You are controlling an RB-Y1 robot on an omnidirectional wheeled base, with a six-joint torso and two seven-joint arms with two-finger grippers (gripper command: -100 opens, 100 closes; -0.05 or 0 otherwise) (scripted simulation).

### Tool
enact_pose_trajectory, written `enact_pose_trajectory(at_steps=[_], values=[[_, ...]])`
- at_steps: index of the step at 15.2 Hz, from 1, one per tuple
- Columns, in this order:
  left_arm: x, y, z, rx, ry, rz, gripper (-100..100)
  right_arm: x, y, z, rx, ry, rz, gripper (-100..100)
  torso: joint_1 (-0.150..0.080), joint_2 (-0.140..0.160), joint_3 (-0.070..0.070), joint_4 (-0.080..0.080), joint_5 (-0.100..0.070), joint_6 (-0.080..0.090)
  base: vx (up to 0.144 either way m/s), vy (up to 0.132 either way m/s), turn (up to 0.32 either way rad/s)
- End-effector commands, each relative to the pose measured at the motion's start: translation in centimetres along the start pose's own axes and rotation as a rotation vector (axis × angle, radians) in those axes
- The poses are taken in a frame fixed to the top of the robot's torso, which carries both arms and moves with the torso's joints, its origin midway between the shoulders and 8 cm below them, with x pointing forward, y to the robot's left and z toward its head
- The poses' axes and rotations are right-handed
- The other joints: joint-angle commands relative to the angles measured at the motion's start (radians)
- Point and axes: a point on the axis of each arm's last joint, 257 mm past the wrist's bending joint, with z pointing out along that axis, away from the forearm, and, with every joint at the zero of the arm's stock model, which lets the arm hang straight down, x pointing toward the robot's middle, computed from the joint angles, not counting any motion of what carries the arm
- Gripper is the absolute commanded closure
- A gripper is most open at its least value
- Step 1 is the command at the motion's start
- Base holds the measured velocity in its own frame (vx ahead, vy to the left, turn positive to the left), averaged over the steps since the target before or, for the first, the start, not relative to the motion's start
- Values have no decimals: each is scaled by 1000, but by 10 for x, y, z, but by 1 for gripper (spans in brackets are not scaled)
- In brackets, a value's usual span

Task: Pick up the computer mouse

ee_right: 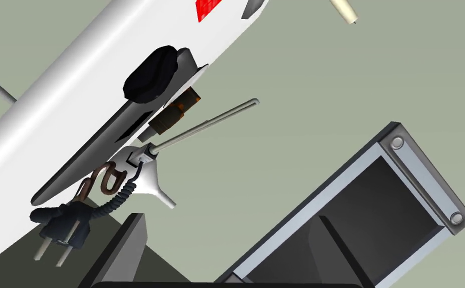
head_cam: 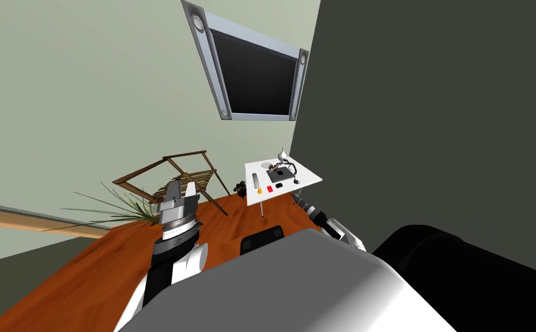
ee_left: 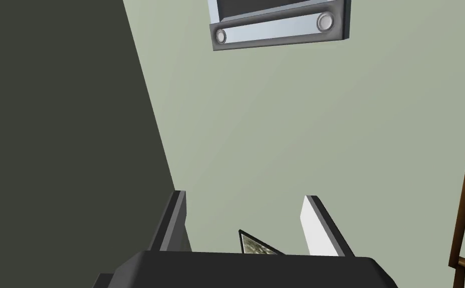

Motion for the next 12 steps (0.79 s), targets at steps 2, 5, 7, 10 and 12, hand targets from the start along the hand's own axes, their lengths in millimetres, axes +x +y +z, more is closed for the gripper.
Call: enact_pose_trajectory(at_steps=[2,5,7,10,12], values=[[0,0,0,0,0,0,0,9,-29,-13,56,53,-47,-100,0,0,0,0,0,0,-9,125,65],[0,0,0,0,0,0,0,26,-74,-40,138,166,-170,-100,-2,0,0,0,0,0,-7,125,130],[0,0,0,0,0,0,0,27,-87,-48,164,183,-177,-100,0,0,0,0,0,0,-5,126,71],[0,0,0,0,0,0,0,33,-115,-67,212,248,-243,-100,-4,-1,0,0,-1,0,11,83,80],[0,0,0,0,0,0,0,36,-141,-88,257,313,-309,-100,-1,-1,0,0,0,0,4,151,176]])
